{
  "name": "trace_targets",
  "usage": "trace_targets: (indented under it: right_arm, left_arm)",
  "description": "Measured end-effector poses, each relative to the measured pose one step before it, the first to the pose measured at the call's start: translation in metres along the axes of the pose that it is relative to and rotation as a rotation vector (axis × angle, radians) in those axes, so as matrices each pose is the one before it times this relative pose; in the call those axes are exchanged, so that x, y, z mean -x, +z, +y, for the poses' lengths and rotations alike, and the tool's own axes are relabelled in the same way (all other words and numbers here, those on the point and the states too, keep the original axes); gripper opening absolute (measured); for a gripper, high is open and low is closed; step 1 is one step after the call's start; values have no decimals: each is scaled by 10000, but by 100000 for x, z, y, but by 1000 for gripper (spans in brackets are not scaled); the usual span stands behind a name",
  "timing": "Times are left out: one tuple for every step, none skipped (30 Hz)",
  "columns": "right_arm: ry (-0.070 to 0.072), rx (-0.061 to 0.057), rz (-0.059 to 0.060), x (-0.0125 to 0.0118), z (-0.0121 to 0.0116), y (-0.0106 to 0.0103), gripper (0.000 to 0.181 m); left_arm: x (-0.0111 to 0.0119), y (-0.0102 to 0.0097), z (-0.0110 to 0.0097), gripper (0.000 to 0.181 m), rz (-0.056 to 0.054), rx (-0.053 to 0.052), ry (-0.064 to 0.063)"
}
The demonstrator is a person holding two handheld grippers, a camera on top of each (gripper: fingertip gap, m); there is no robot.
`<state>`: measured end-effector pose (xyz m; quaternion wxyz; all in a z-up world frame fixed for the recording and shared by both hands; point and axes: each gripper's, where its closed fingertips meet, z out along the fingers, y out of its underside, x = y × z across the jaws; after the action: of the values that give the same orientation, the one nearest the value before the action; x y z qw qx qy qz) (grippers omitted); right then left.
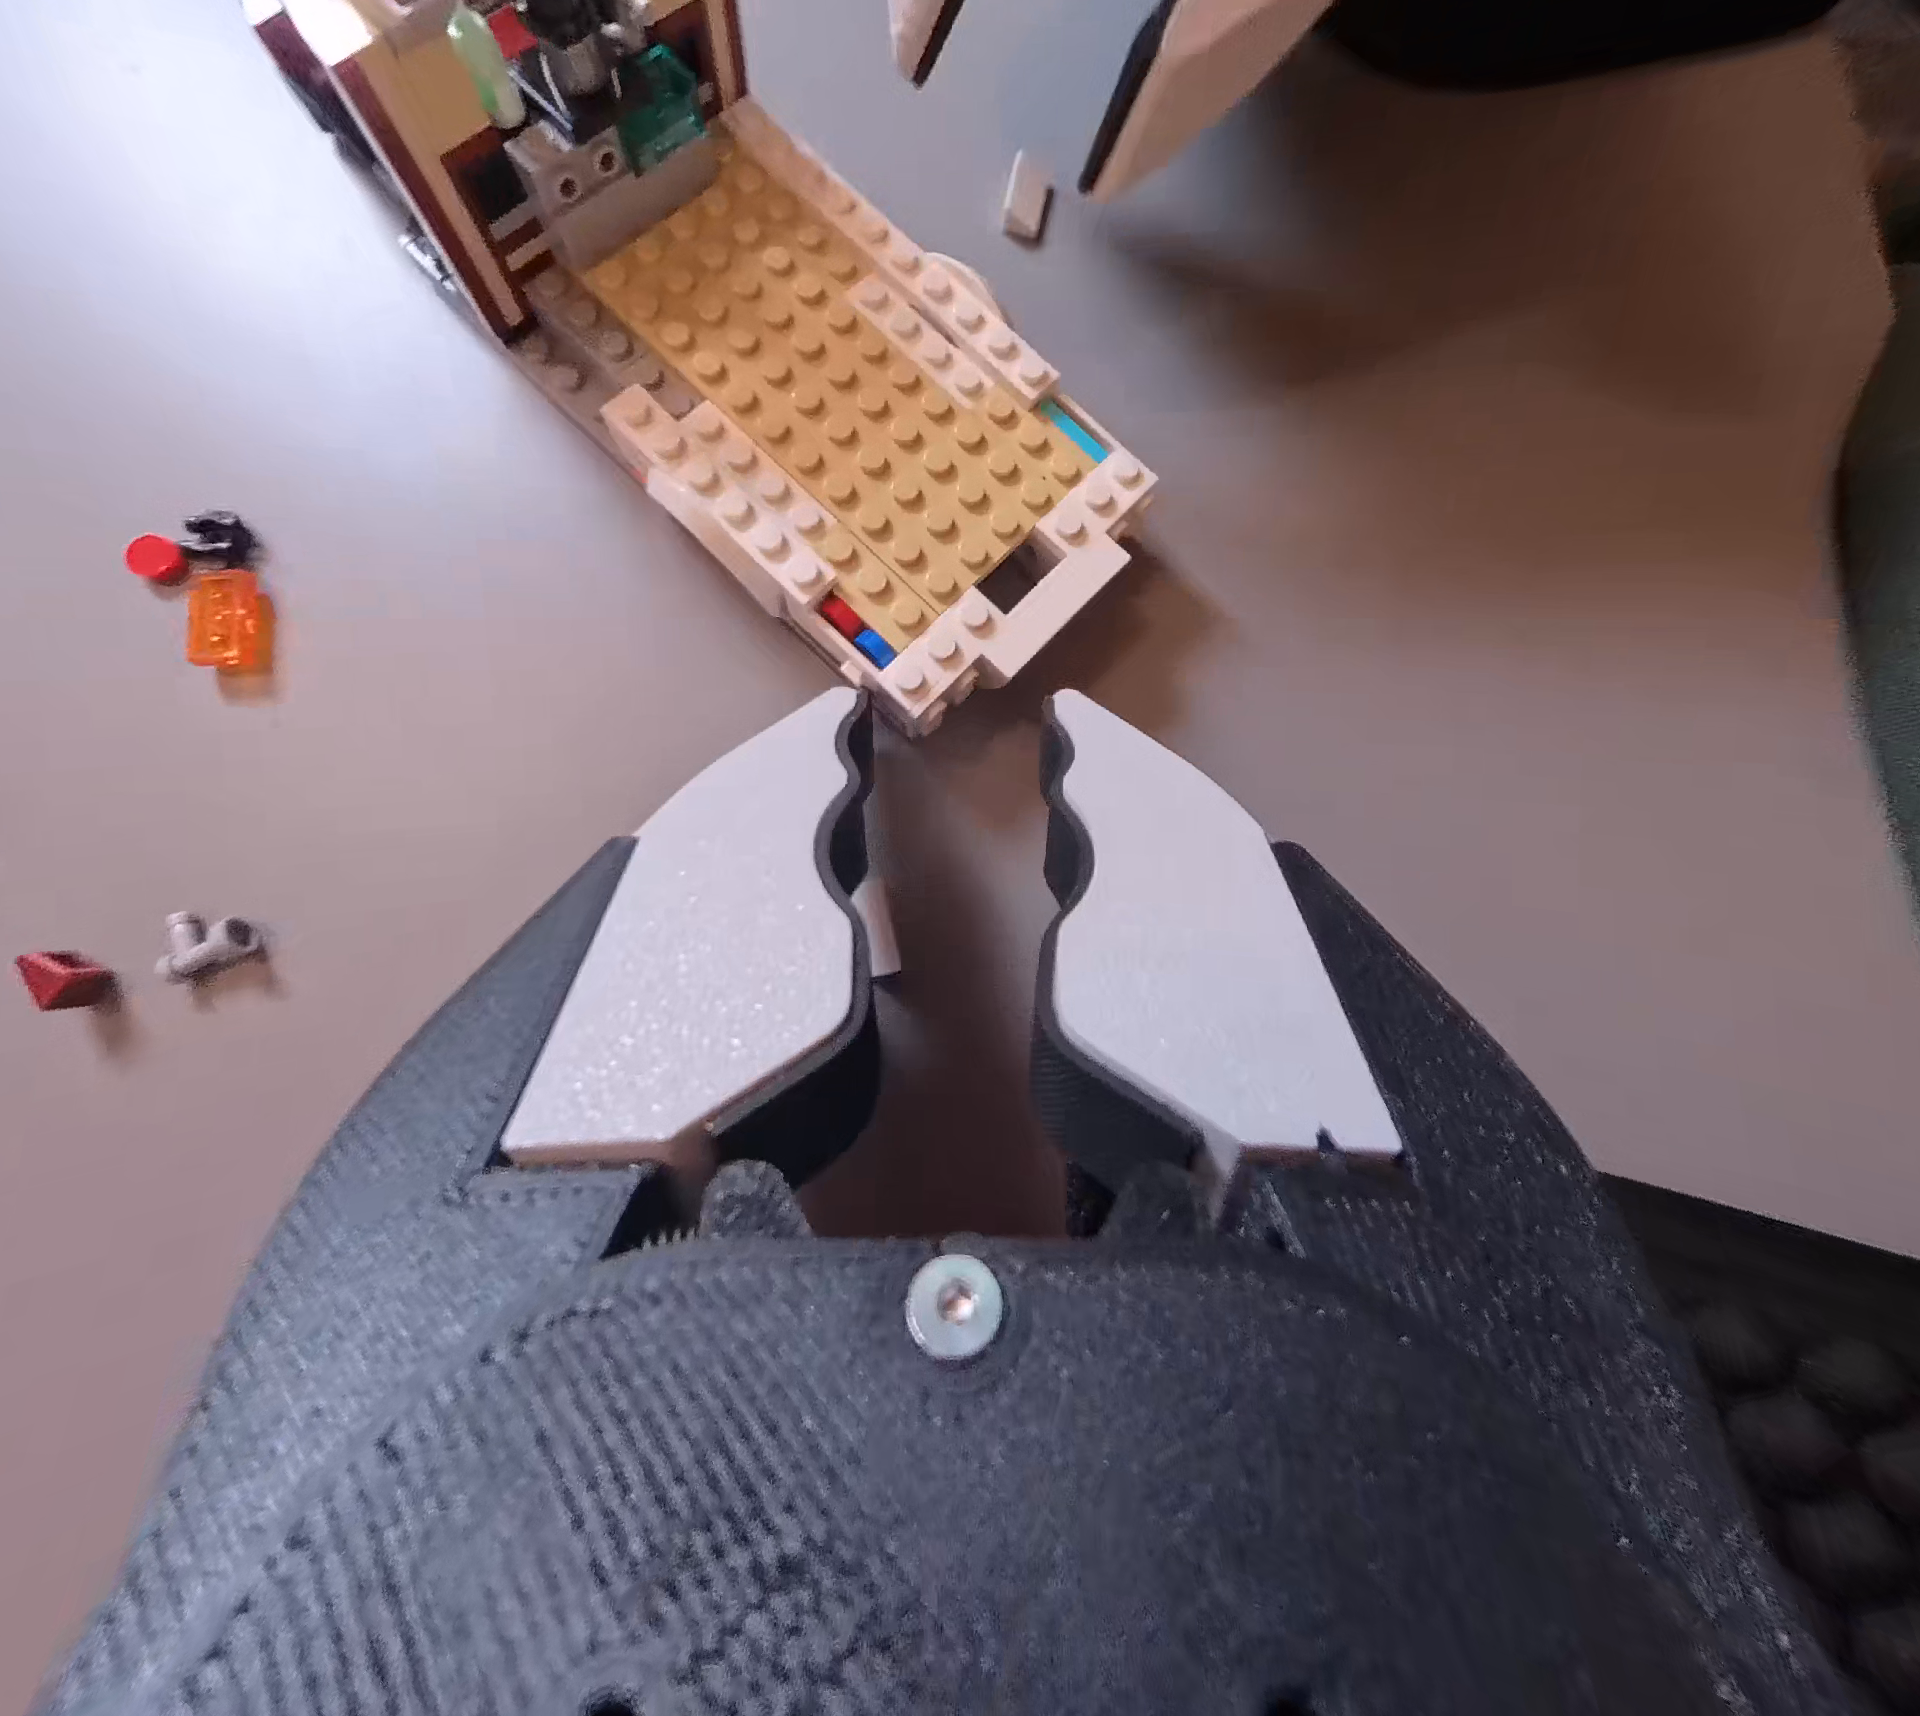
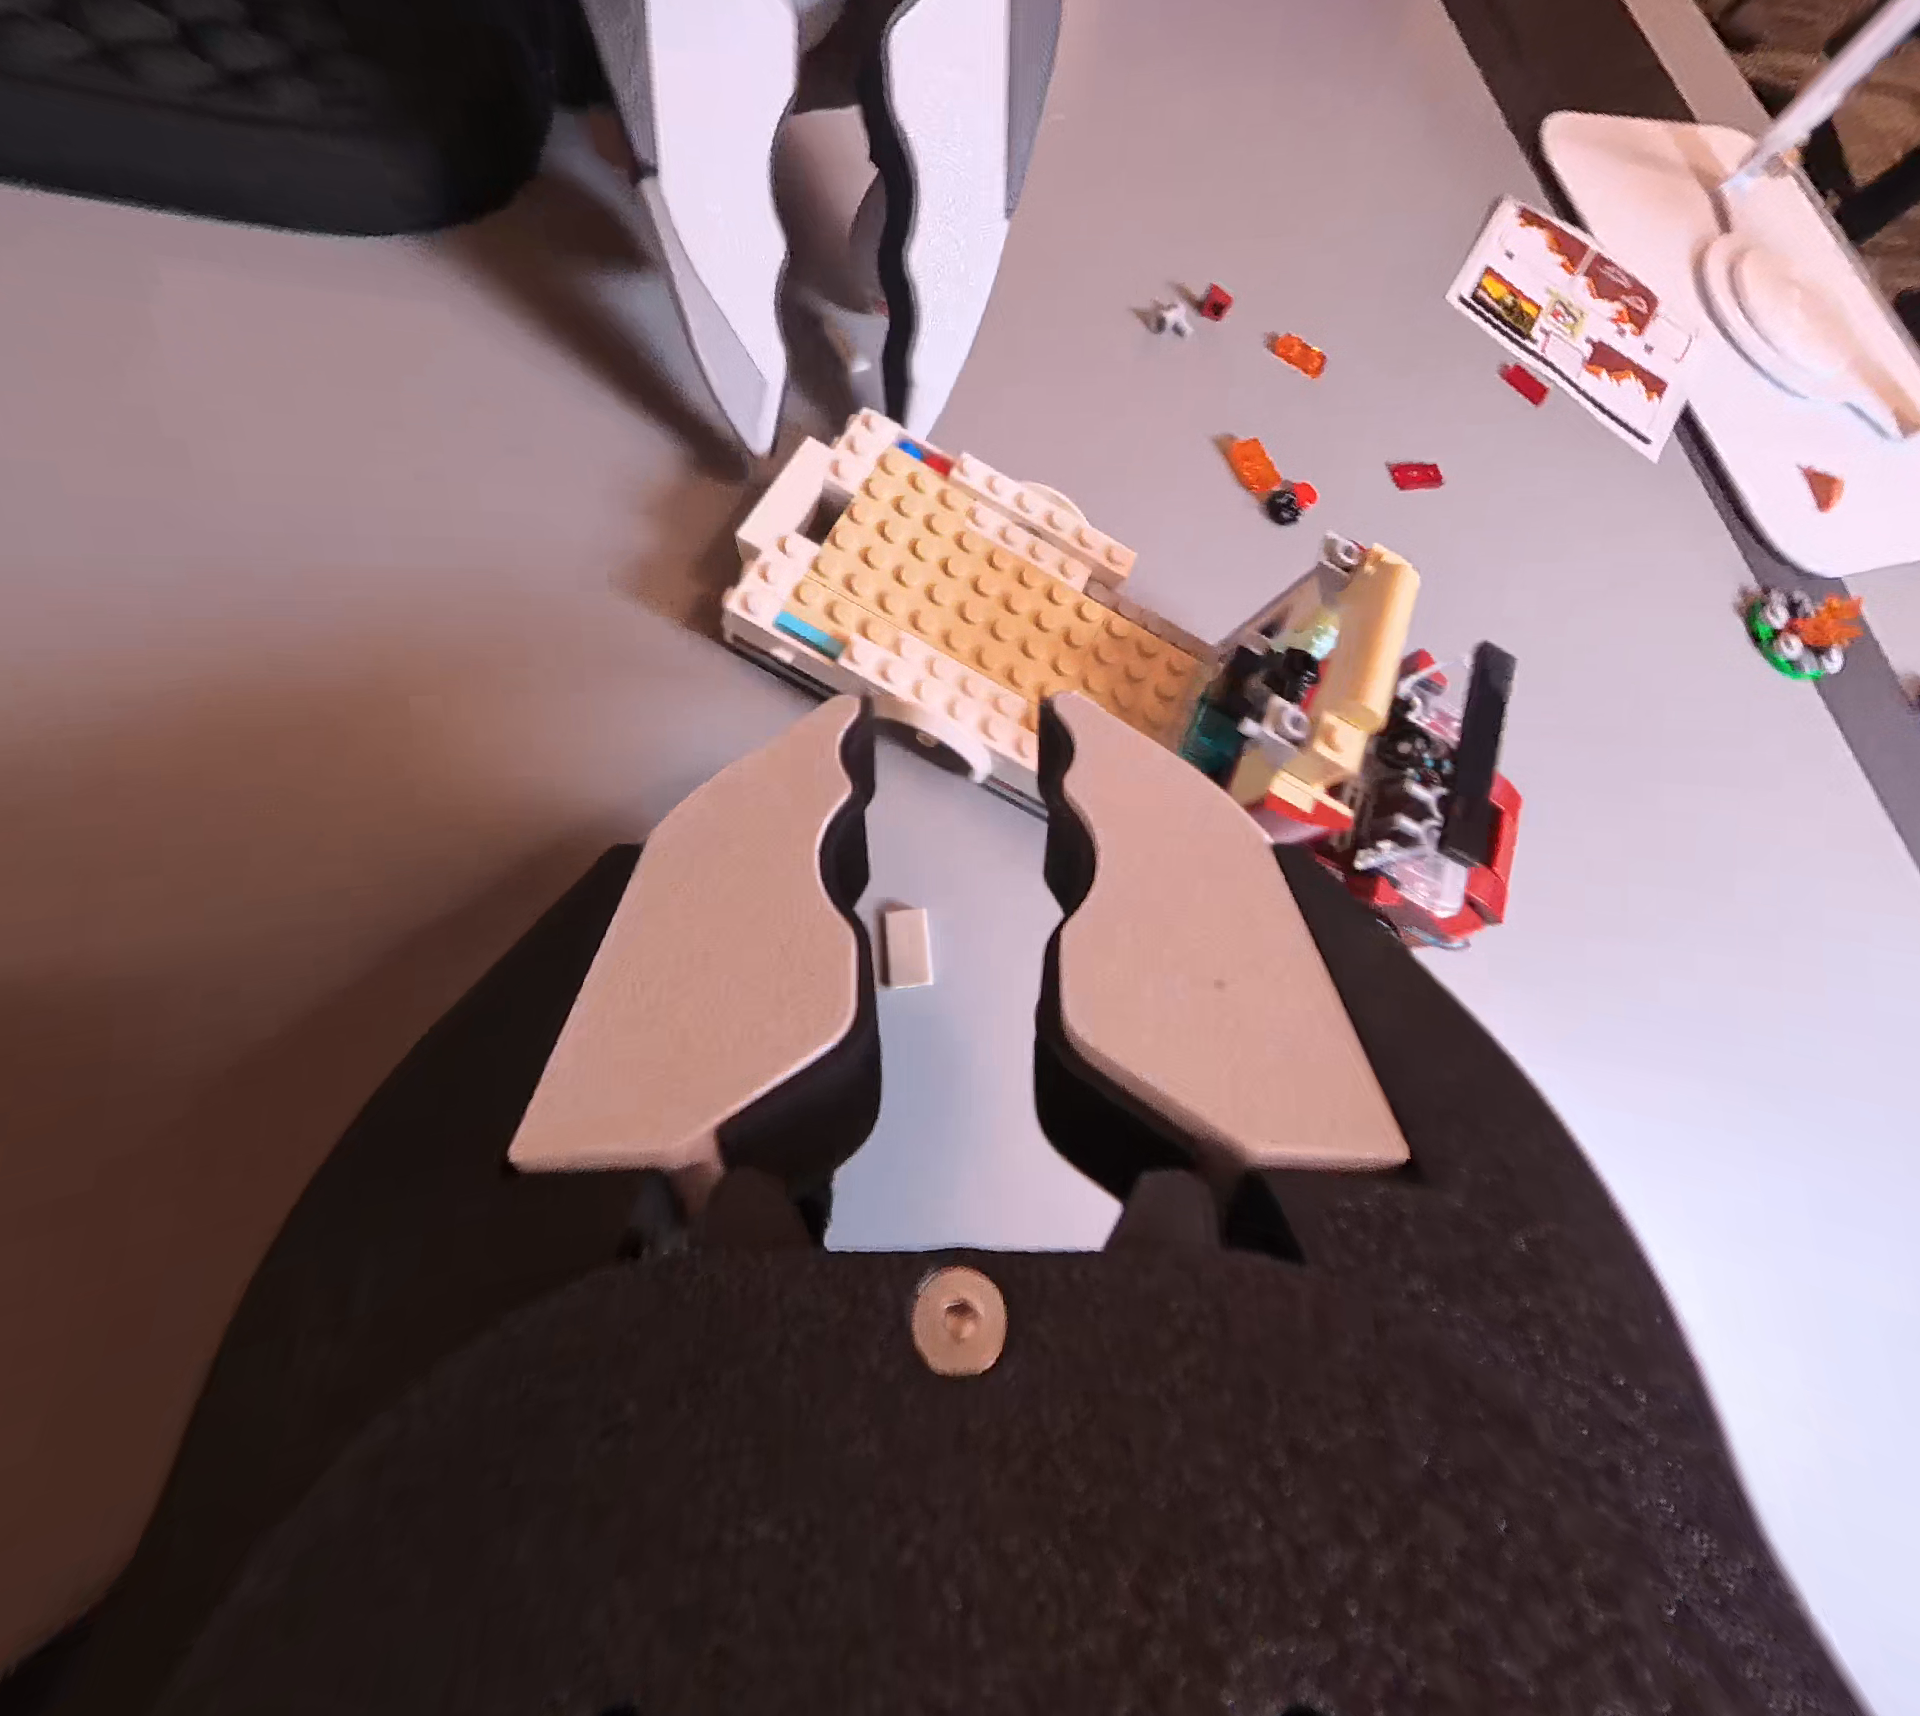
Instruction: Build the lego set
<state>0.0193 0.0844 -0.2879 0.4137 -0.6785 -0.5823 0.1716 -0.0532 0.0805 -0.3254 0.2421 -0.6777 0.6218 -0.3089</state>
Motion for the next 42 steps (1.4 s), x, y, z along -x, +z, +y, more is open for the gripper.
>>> trace_targets:
  right_arm:
    - [-378,146,-53,502,71,147,36]
    - [-448,252,-28,504,196,230,42]
    - [-478,324,11,412,294,246,45]
    - [-462,290,93,205,286,210,46]
    - [-407,178,196,-29,176,139,45]
    - [-356,103,237,-187,110,101,44]
    - [-328,77,211,-183,83,131,40]
    - [-318,73,187,-130,77,170,36]
    - [-335,103,187,-78,102,233,33]
    - [-378,143,213,-51,143,282,29]
    - [-430,180,237,-43,177,308,27]
    - [-457,195,267,-66,226,301,25]
    - [-423,89,310,-140,59,207,21]
    - [-357,-12,215,-48,-89,101,20]
    - [-296,-15,174,-10,-121,88,20]
    - [-292,-23,214,-30,-114,98,19]
    - [-315,-40,238,-47,-129,99,19]
    - [-305,-49,226,-49,-147,50,19]
    - [-220,-42,199,-55,-140,15,18]
    - [-35,-77,163,-105,-169,-25,18]
    - [178,-167,90,-171,-201,-95,18]
    - [335,-243,18,-263,-222,-194,18]
    - [494,-291,-4,-424,-249,-310,18]
    - [672,-362,-32,-528,-322,-388,17]
    - [789,-445,-116,-513,-421,-461,17]
    - [908,-571,-136,-553,-612,-536,15]
    - [978,-671,-99,-651,-816,-596,12]
    - [889,-631,-165,-557,-821,-551,12]
    - [761,-449,-249,-345,-616,-412,11]
    - [583,-255,-104,-345,-320,-247,11]
    - [315,-124,49,-360,-70,-140,11]
    - [133,-34,35,-208,67,-77,11]
    - [107,-33,21,-103,20,-44,11]
    - [105,-43,-18,-33,-46,-11,11]
    - [84,-30,12,-80,-62,-37,11]
    - [67,-44,51,-192,-77,-87,11]
    - [137,-75,1,-193,-117,-113,11]
    - [222,-127,-50,-145,-137,-128,10]
    - [252,-146,-80,-110,-138,-139,10]
    - [243,-122,-123,-40,-116,-119,10]
    - [221,-94,-179,47,-86,-109,10]
    - [212,-107,-192,98,-104,-95,10]
  left_arm:
    - [-148,1,-48,31,-8,-104,-76]
    - [95,-36,206,32,-119,67,-34]
    - [176,-25,321,32,-128,119,38]
    - [188,-16,263,32,-118,60,59]
    - [176,-21,-27,31,-113,-102,26]
    - [78,43,6,31,-59,-12,-1]
    - [-42,60,-82,31,-14,-13,81]
    - [-7,104,-104,31,-59,15,139]
    - [27,146,-103,31,-88,23,146]
    - [-71,138,-85,31,-20,23,117]
    - [-173,119,-104,31,61,-11,75]
    - [-164,79,-83,30,77,-13,29]
    - [-54,60,-31,30,13,-4,6]
    - [-8,40,-40,30,-7,-26,-10]
    - [138,1,16,30,-100,7,-18]
    - [189,-63,69,31,-119,17,2]
    - [71,-94,38,33,-10,-16,-39]
    - [7,-87,59,33,57,-34,-109]
    - [-40,-103,24,33,93,-63,-126]
    - [-12,-154,-11,33,65,-84,-81]
    - [-46,-257,-91,32,59,-109,-8]
    - [-107,-390,-274,31,83,-201,32]
    - [-143,-509,-495,31,97,-310,54]
    - [-139,-632,-719,31,92,-422,72]
    - [-168,-719,-963,31,122,-541,79]
    - [-154,-703,-1111,31,104,-611,67]
    - [-115,-542,-1129,30,53,-599,102]
    - [4,-332,-982,28,-65,-507,208]
    - [139,-94,-860,28,-215,-434,318]
    - [329,87,-575,28,-362,-247,370]
    - [463,180,-362,28,-439,-110,394]
    - [451,218,-275,27,-395,-54,308]
    - [461,211,-318,26,-375,-115,218]
    - [338,225,-336,26,-283,-140,190]
    - [221,235,-242,27,-203,-86,204]
    - [363,202,-138,27,-270,-28,251]
    - [213,191,-205,28,-160,-92,233]
    - [127,147,-270,30,-68,-151,135]
    - [117,148,-242,31,-24,-131,86]
    - [47,142,-127,33,44,-56,133]
    - [193,145,-43,39,-21,-8,132]
    - [99,125,-17,46,65,-28,122]
